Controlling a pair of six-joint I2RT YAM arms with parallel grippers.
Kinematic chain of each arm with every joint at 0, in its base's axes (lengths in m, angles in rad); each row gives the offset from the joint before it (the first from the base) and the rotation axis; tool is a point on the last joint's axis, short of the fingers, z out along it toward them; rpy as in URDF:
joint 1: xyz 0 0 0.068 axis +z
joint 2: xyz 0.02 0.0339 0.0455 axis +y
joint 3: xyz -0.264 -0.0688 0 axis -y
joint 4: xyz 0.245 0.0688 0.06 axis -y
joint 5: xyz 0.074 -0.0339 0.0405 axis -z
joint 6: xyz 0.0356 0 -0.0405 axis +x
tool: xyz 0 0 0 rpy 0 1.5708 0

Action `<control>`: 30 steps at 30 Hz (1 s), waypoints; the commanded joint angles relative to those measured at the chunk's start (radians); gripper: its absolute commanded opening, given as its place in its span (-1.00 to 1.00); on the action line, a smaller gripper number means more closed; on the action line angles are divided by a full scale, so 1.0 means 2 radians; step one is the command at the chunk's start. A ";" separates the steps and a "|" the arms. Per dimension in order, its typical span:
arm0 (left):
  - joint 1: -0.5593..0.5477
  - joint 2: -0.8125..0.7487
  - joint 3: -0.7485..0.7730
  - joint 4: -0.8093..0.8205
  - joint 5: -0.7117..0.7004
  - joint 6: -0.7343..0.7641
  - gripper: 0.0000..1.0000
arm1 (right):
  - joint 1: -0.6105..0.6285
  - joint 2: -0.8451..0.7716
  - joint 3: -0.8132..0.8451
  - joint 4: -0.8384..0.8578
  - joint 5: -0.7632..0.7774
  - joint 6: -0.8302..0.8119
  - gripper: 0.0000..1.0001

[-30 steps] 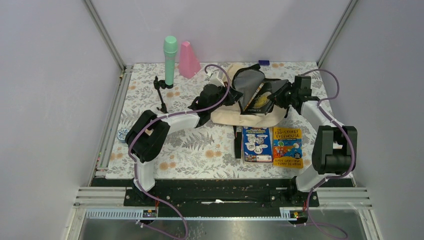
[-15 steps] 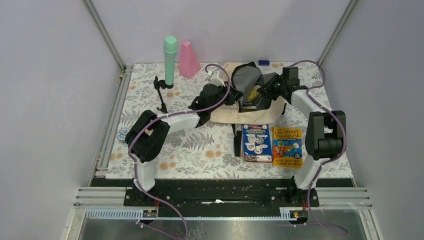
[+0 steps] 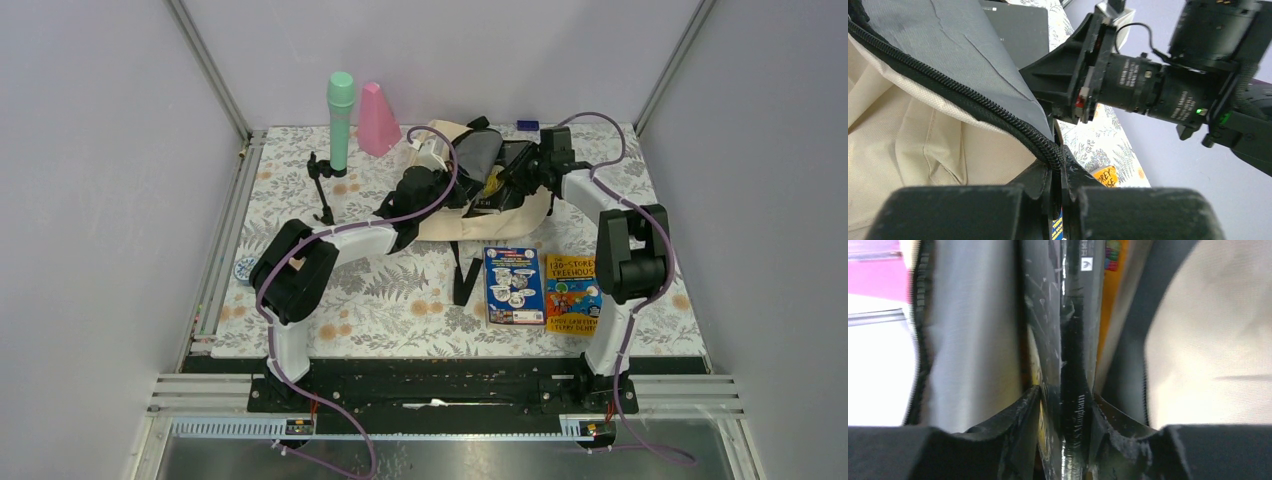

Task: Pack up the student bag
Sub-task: Place the book in the student bag.

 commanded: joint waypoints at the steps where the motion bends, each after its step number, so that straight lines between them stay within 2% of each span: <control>1: -0.001 -0.011 0.013 0.046 0.015 0.002 -1.00 | 0.010 0.042 0.017 -0.063 0.059 -0.050 -0.12; 5: -0.001 -0.010 0.013 0.047 0.016 0.002 -1.00 | 0.011 0.059 0.042 -0.081 0.062 -0.063 0.06; 12: 0.000 -0.007 0.013 0.048 0.019 0.002 -1.00 | 0.027 0.082 0.077 -0.100 0.053 -0.097 -0.01; 17: 0.001 -0.005 0.014 0.049 0.020 0.000 -1.00 | 0.040 0.109 0.106 -0.099 0.022 -0.100 0.06; 22: 0.001 -0.005 0.013 0.049 0.020 -0.001 -1.00 | 0.051 0.130 0.129 -0.099 0.001 -0.113 0.26; 30: 0.013 -0.011 -0.010 0.045 0.004 -0.001 -1.00 | 0.054 0.086 0.084 -0.078 0.020 -0.147 0.43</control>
